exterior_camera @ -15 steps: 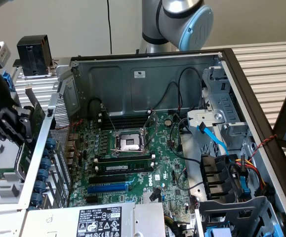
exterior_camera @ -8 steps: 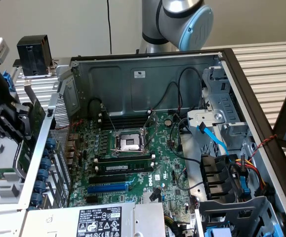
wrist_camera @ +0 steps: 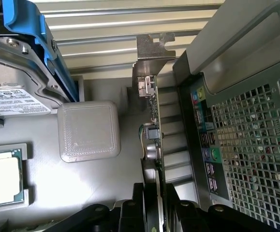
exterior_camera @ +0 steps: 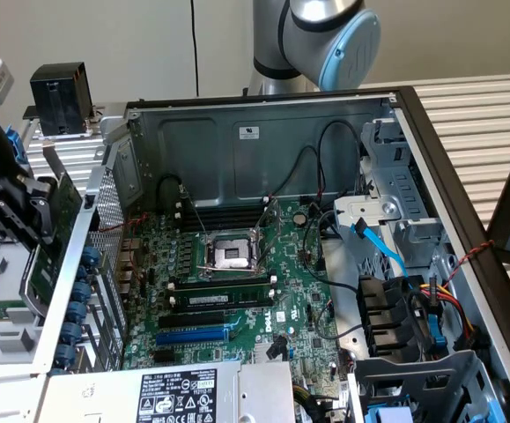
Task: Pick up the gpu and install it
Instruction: 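Pick up the gpu and move the gpu toward the slot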
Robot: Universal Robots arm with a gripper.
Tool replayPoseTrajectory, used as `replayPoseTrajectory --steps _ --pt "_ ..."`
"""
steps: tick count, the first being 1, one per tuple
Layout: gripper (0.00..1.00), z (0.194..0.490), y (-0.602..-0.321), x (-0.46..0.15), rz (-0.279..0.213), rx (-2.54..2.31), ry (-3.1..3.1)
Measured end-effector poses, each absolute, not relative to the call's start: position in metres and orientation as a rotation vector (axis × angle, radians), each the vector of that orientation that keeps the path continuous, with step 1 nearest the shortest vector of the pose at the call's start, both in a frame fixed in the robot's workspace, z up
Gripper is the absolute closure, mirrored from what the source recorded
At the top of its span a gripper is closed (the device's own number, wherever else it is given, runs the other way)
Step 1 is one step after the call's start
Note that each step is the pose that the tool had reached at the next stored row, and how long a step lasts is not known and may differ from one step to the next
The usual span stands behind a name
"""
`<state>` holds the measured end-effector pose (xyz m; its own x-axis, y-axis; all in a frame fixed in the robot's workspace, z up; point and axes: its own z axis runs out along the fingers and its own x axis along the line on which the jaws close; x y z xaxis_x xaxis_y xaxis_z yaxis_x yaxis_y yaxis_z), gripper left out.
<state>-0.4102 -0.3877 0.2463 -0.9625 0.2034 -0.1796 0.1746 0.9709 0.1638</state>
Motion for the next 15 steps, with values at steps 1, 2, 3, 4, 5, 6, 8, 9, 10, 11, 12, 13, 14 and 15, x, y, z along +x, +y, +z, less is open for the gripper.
replayPoseTrajectory --steps 1,2,3,4,5,6,8,9,10,11,12,13,14,15 --pt "0.71 0.247 -0.388 -0.410 0.218 0.283 2.923" --pt "0.71 0.247 -0.388 -0.410 0.218 0.283 2.923" --pt "0.71 0.248 -0.388 -0.410 0.218 0.283 2.924" --pt "0.71 0.249 -0.388 -0.410 0.218 0.283 2.924" --pt "0.71 0.251 -0.388 -0.410 0.219 0.283 2.924" --pt "0.71 0.253 -0.388 -0.410 0.219 0.283 2.924" --pt "0.71 0.258 -0.388 -0.410 0.220 0.284 2.924" --pt "0.71 0.260 -0.388 -0.410 0.221 0.284 2.924" --pt "0.71 0.261 -0.388 -0.410 0.221 0.284 2.924" --pt "0.71 0.262 -0.388 -0.410 0.222 0.284 2.923" --pt "0.71 0.262 -0.388 -0.410 0.223 0.284 2.923" --pt "0.71 0.263 -0.388 -0.410 0.224 0.284 2.923" --pt "0.71 0.263 -0.389 -0.410 0.225 0.284 2.923" --pt "0.71 0.264 -0.389 -0.410 0.225 0.284 2.924"
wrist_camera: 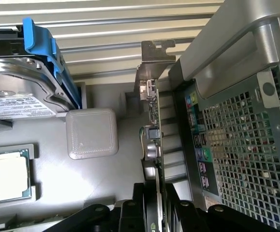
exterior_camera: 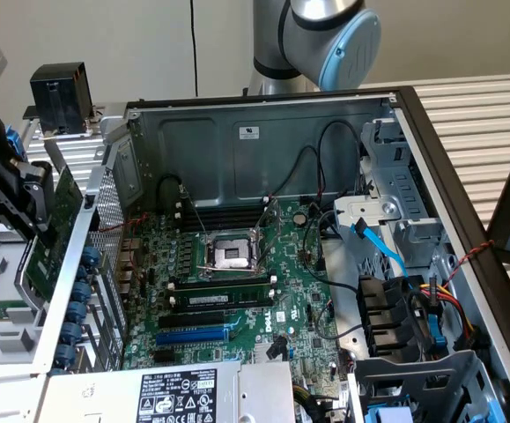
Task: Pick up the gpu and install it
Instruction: 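Pick up the gpu and move the gpu toward the slot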
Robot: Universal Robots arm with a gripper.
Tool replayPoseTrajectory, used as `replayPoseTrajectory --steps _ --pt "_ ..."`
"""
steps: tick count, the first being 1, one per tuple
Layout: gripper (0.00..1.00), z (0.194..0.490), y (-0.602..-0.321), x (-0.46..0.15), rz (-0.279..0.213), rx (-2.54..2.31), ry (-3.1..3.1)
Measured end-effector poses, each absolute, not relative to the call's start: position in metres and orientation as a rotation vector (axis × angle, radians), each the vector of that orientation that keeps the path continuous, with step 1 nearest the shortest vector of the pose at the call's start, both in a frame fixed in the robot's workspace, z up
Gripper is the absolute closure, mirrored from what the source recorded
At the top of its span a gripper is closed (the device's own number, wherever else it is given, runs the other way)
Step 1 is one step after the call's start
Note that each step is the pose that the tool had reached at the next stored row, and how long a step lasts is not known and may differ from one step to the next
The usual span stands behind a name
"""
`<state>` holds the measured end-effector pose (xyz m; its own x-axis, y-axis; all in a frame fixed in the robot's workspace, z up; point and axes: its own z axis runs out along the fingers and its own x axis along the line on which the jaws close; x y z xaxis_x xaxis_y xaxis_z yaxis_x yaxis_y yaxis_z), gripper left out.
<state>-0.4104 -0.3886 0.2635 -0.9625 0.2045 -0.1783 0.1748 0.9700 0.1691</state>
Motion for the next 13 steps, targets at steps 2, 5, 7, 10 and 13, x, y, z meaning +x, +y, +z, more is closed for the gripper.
replayPoseTrajectory --steps 2,5,7,10,13 --pt "0.71 0.2640 -0.3889 -0.4103 0.227 0.284 2.924" --pt "0.71 0.2648 -0.3895 -0.4103 0.228 0.285 2.926" --pt "0.71 0.2652 -0.3898 -0.4103 0.230 0.285 2.927" --pt "0.71 0.2654 -0.3907 -0.4103 0.231 0.286 2.929" --pt "0.71 0.2653 -0.3909 -0.4103 0.231 0.286 2.930"
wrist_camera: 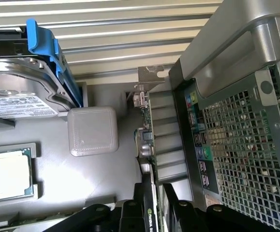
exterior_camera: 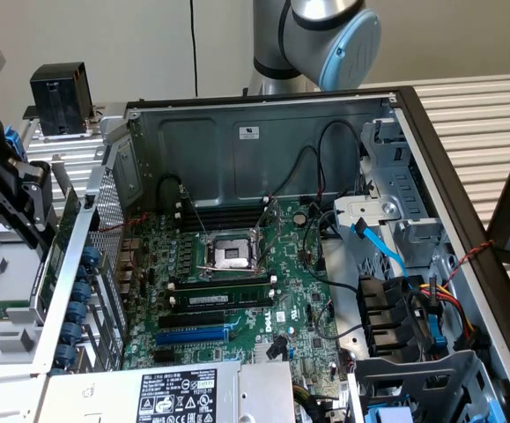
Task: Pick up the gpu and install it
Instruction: 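Pick up the gpu and move the gpu toward the slot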
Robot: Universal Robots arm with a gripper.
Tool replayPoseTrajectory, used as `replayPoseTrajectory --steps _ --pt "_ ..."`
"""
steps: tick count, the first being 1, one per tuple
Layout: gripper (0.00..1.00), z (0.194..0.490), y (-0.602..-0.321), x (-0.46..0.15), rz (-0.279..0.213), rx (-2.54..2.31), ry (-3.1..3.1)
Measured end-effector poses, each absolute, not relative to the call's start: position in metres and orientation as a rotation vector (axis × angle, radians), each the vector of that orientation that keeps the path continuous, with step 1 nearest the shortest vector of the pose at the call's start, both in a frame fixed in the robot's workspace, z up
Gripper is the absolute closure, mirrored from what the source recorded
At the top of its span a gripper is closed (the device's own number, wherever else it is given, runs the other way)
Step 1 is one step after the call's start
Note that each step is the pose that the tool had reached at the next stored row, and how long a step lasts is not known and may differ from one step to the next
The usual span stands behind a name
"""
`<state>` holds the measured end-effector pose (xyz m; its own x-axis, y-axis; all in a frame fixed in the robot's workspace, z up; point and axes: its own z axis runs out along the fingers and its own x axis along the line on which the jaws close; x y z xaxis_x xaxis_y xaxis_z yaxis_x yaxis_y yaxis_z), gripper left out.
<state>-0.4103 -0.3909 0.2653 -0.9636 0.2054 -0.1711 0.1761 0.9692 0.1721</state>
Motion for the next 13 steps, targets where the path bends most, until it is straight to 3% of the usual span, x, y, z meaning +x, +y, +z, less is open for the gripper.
replayPoseTrajectory --steps 8,11,12,13 --pt "0.71 0.2653 -0.3933 -0.4103 0.236 0.287 2.930" --pt "0.79 0.2653 -0.3940 -0.4103 0.244 0.288 2.930" --pt "0.86 0.2653 -0.3941 -0.4103 0.246 0.288 2.930" --pt "0.86 0.2653 -0.3941 -0.4103 0.246 0.288 2.930"
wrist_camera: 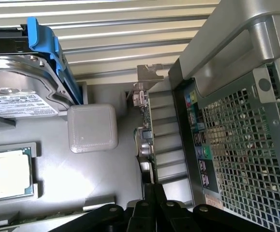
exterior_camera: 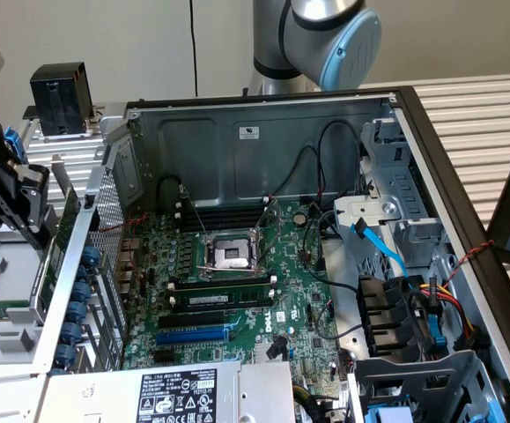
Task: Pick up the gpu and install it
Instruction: 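Pick up the gpu and move the gpu toward the slot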
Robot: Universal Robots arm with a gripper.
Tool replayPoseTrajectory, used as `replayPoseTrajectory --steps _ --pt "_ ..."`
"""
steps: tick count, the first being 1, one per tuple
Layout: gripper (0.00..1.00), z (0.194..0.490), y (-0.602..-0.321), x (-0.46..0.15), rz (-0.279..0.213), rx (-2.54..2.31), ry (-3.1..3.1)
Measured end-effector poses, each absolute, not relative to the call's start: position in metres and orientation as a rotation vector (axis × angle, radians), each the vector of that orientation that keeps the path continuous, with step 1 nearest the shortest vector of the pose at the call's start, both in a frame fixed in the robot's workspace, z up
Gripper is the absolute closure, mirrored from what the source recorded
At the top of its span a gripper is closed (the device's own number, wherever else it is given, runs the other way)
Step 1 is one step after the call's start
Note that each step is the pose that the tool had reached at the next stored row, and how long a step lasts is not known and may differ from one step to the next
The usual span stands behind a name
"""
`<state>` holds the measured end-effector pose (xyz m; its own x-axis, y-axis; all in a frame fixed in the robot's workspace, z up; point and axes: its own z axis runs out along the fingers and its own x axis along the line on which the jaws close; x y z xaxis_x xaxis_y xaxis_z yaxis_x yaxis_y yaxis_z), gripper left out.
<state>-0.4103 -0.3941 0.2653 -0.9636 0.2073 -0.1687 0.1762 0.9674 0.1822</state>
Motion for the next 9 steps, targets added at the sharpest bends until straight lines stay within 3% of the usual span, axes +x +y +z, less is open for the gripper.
replayPoseTrajectory --steps 5,9 --pt "0.84 0.2653 -0.3943 -0.4103 0.247 0.288 2.930" --pt "0.67 0.2653 -0.3953 -0.4103 0.247 0.288 2.930"
